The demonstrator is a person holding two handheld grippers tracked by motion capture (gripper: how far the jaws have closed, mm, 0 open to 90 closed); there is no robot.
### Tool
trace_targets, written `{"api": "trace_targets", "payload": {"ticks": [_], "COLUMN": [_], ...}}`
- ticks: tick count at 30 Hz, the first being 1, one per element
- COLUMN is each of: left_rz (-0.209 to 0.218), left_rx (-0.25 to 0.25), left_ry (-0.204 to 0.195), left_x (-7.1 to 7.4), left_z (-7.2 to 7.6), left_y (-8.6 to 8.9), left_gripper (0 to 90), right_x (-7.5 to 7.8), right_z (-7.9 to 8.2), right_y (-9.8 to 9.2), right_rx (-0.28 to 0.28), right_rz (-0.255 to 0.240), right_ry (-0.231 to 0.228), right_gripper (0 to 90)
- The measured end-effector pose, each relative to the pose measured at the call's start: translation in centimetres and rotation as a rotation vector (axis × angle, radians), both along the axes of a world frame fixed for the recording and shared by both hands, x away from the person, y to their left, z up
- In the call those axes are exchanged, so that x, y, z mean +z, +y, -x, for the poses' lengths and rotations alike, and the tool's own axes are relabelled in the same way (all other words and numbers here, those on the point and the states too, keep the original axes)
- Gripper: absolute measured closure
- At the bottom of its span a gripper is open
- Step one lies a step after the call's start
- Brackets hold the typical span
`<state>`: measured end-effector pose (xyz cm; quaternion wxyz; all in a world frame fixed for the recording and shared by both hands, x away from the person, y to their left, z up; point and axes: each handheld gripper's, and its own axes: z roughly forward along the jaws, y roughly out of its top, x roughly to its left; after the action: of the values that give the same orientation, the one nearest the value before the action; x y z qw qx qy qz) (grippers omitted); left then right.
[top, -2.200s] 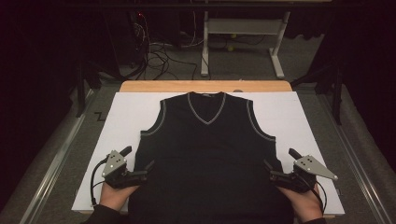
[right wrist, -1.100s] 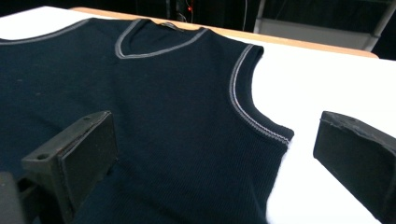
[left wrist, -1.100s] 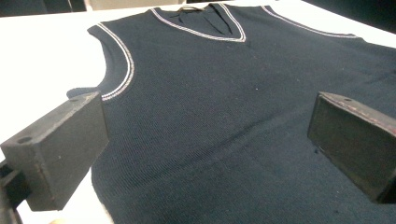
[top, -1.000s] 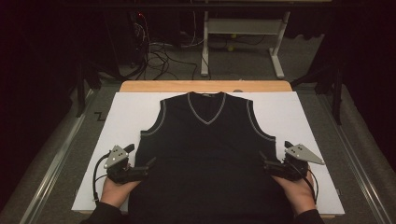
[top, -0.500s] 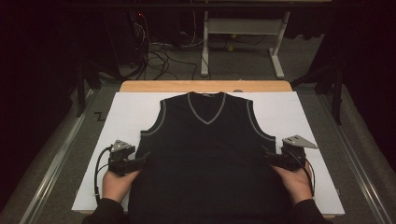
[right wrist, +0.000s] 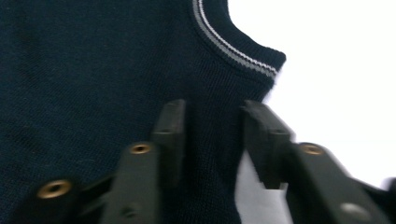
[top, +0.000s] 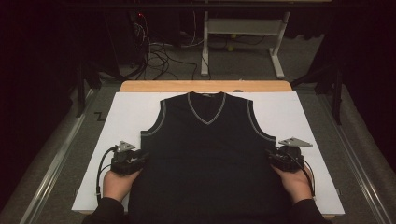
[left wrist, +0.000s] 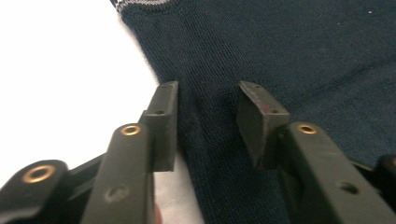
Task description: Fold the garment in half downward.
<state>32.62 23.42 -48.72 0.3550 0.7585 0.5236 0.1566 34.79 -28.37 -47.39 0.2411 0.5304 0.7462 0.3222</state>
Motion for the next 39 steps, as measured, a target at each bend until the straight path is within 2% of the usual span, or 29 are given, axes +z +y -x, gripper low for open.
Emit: {"api": "trace_targets", "payload": {"ticks": [1, 2, 3, 6, 9, 12, 14, 18, 20, 21, 27, 33, 39], "left_rz": [0.004, 0.004, 0.006, 0.021, 0.028, 0.062, 0.082, 0.082, 0.089, 0.102, 0.105, 0.103, 0.099], "left_rx": [-0.006, -0.012, -0.021, -0.03, -0.033, -0.035, -0.031, -0.031, -0.032, -0.035, -0.059, -0.07, -0.11], "left_ry": [0.001, 0.002, 0.002, 0.005, 0.003, -0.015, -0.034, -0.052, -0.058, -0.073, -0.102, -0.099, -0.098], "left_x": [0.0, 0.0, 0.0, 0.0, 0.0, 0.2, 0.3, 0.6, 0.7, 1.0, 1.8, 1.9, 2.3], "left_z": [0.0, 0.0, 0.0, 0.0, 0.1, 0.2, 0.5, 0.7, 0.8, 1.1, 1.8, 2.1, 3.3], "left_y": [0.0, 0.0, 0.0, 0.2, 0.2, 0.6, 1.0, 1.0, 1.1, 1.2, 1.5, 1.7, 1.9], "left_gripper": [64.2, 64.2, 68.1, 73.5, 76.4, 77.2, 77.4, 77.8, 77.8, 77.8, 77.8, 77.7, 77.8], "right_x": [0.0, 0.0, 0.0, -0.1, -0.1, 0.0, 0.2, 0.6, 0.7, 1.0, 1.5, 1.7, 1.9], "right_z": [0.1, 0.1, 0.2, 0.3, 0.3, 0.5, 0.7, 1.1, 1.2, 1.4, 2.0, 2.5, 3.7], "right_y": [0.1, 0.1, 0.3, 0.3, 0.2, 0.1, -0.2, -0.4, -0.4, -0.5, -0.7, -0.9, -1.2], "right_rx": [0.019, 0.019, 0.03, 0.039, 0.041, 0.04, 0.041, 0.037, 0.038, 0.038, 0.045, 0.05, 0.078], "right_rz": [-0.008, -0.008, -0.009, -0.008, -0.011, -0.004, -0.013, -0.029, -0.03, -0.035, -0.038, -0.039, -0.03], "right_ry": [0.002, 0.002, 0.0, -0.008, -0.017, -0.03, -0.056, -0.089, -0.099, -0.116, -0.15, -0.162, -0.169], "right_gripper": [77.0, 77.0, 81.8, 83.8, 84.9, 85.2, 85.4, 85.5, 85.5, 85.5, 85.5, 85.5, 85.5]}}
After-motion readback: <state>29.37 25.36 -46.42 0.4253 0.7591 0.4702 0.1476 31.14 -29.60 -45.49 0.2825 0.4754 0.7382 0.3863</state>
